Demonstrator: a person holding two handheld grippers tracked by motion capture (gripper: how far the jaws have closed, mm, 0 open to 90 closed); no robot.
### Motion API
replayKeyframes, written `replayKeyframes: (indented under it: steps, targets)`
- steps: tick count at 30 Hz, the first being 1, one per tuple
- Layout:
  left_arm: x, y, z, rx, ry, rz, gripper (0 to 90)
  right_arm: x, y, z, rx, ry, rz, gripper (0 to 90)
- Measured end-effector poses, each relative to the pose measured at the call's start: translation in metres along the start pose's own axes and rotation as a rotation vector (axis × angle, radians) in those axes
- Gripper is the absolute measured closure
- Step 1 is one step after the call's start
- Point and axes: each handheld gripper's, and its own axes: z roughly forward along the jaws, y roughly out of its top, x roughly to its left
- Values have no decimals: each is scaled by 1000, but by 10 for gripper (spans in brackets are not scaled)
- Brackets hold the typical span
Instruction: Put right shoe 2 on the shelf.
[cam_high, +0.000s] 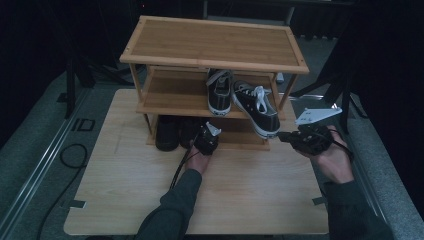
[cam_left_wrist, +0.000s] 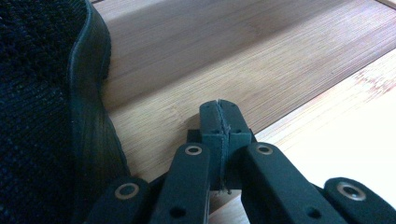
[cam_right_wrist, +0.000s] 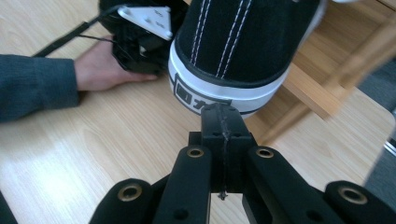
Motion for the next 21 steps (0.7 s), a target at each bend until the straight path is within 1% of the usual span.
replayKeyframes:
  steps: [1,2,3,6,7,12,13,14,15,16,17,18,19,20,21]
  targets:
    - [0,0,0,0,-1,-1,899,2,2,2,-4,12,-7,900]
    - [0,0,0,0,-1,-1,899,2,2,2,-4,12,-7,900]
    - [0,0,0,0,-1,-1,899,7,5,6,-14,26,-14,900]
    - [0,0,0,1,-4,-2,899,9,7,9,-22,37,-12,900]
    - [-1,0,1,-18,2,-27,900,11,8,12,-29,51,-12,900]
    - [-1,0,1,-19,3,-27,900,17,12,18,-46,71,-15,900]
    - [-1,0,1,-19,2,-28,900,20,15,23,-51,83,-22,900]
    - [-1,0,1,-19,2,-28,900,20,15,23,-51,83,-22,900]
    - [1,0,-1,5,-2,-1,900,22,18,29,-42,65,-21,900]
    - [1,0,-1,5,-2,-1,900,22,18,29,-42,65,-21,900]
    - [-1,0,1,-18,-1,-31,900,21,19,35,-43,55,-10,900]
    - [-1,0,1,-18,-1,-31,900,21,19,35,-43,55,-10,900]
    - [0,0,1,-18,-2,-29,900,20,20,38,-63,71,0,900]
    - [0,0,1,-18,-2,-29,900,20,20,38,-63,71,0,900]
    - [0,0,1,-18,1,-29,900,23,23,42,-60,73,-9,900]
